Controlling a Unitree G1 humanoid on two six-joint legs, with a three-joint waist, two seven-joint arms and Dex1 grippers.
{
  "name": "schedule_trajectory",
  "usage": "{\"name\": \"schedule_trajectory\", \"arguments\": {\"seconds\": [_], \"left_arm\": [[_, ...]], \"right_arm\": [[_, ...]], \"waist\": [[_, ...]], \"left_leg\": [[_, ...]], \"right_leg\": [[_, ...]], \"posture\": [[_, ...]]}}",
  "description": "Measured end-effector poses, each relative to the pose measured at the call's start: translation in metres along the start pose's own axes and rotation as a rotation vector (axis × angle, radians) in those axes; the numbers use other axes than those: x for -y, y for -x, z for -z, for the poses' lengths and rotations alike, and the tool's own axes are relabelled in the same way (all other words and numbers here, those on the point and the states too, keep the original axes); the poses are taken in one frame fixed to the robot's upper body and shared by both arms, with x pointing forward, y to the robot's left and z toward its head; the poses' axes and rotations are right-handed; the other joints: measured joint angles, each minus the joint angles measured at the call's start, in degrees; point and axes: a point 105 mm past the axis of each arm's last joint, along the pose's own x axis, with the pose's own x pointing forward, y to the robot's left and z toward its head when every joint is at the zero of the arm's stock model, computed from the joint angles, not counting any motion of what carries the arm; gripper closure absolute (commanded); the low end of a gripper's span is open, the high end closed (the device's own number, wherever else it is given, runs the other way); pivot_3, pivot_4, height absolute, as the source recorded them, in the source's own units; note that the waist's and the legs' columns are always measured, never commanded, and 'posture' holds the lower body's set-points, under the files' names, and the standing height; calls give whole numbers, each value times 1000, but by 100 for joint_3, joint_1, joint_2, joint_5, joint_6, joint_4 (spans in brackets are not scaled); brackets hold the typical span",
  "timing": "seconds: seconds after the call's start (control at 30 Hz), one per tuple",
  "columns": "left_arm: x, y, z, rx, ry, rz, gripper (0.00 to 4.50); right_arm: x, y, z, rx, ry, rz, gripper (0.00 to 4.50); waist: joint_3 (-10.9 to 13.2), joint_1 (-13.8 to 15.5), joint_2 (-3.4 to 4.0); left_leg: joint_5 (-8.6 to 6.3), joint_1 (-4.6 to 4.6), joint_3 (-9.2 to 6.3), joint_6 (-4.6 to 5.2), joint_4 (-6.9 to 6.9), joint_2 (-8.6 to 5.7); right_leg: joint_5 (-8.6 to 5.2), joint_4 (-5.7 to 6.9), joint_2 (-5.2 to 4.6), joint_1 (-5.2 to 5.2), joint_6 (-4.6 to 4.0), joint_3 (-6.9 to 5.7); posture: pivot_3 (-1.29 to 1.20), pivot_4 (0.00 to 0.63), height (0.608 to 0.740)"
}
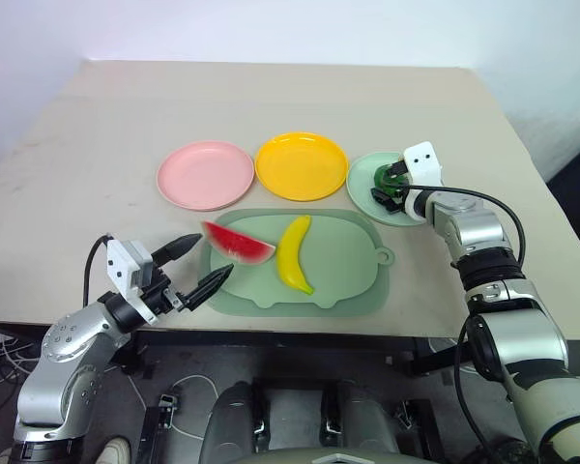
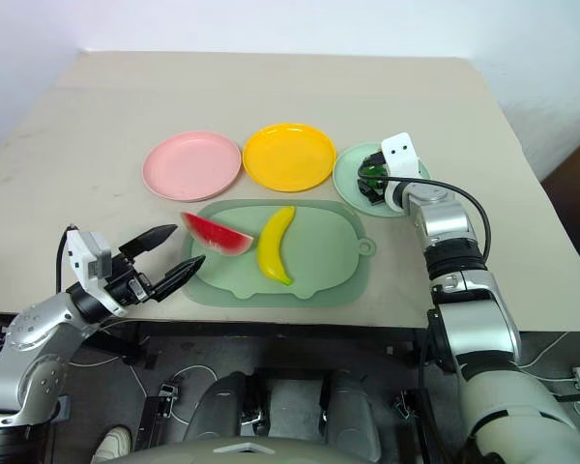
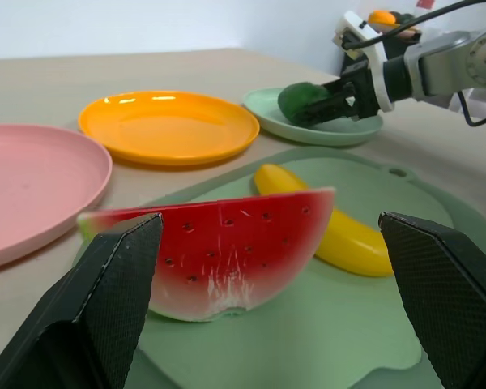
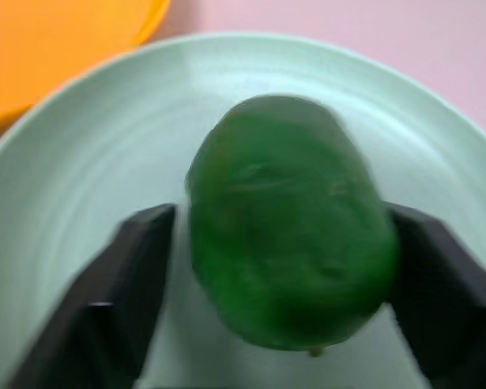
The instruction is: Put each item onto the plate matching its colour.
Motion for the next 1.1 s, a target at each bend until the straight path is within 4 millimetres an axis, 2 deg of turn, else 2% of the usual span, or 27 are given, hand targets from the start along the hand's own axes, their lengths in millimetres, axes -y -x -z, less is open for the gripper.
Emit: {"name": "schedule_trajectory", "arguments": {"seconds": [0.1, 0.23, 0.37, 0.47, 0.5, 0.6, 0.67, 0.77, 1.1], "left_arm": [[0, 0, -1, 3, -4, 0, 0], [-2, -1, -4, 11, -14, 3, 0], [-5, -2, -4, 15, -13, 4, 0], [-8, -4, -4, 17, -8, 10, 0], [-10, -5, -4, 19, -7, 12, 0], [-10, -8, -6, 26, -11, 30, 0], [-12, -9, -6, 27, -10, 32, 0], [-13, -9, -3, 21, -5, 34, 0], [-8, -14, -2, 22, 0, 67, 0]], "right_arm": [[5, 5, -10, 31, 17, 20, 39], [11, 21, -37, 87, 33, 58, 39], [-3, 46, -65, 152, -17, -8, 39], [-39, 63, -60, 115, -56, -152, 39], [-62, 68, -54, 68, -93, -237, 39], [-105, 76, -44, -38, -186, -392, 39], [-125, 80, -37, -112, -242, -455, 39], [-140, 79, -35, -183, -336, -489, 39], [-161, 57, -25, -331, -450, -455, 39]], "waist": [[2, -2, 3], [3, -1, 5], [2, 6, 5], [1, 13, 4], [1, 2, 4], [1, -2, 4], [0, 3, 4], [-1, 23, 3], [-3, -19, 0]], "left_leg": [[0, -2, 0, 0, 0, 0], [0, -8, 1, 0, 0, 2], [1, -17, 0, -1, -1, 11], [0, -17, -1, -1, -1, 17], [1, -16, -1, -1, 0, 20], [1, -18, -1, -3, 0, 25], [1, -28, 0, -3, 1, 24], [2, -52, -1, -3, 6, 21], [8, -82, -2, -11, 5, 4]], "right_leg": [[0, 0, 0, -3, 0, 2], [0, 2, 0, -11, 0, 4], [0, 4, 1, -18, -1, 5], [1, 4, 2, -19, -2, 4], [2, 5, 3, -19, -3, 5], [3, 5, 8, -21, -6, 4], [3, 4, 8, -28, -6, 3], [5, 6, 8, -48, -8, 1], [6, 13, 13, -85, -8, -1]], "posture": [[0, 150, 695], [0, 150, 695], [0, 150, 695], [0, 150, 695], [0, 150, 695], [0, 150, 695], [0, 150, 695], [0, 150, 695], [0, 150, 695]]}}
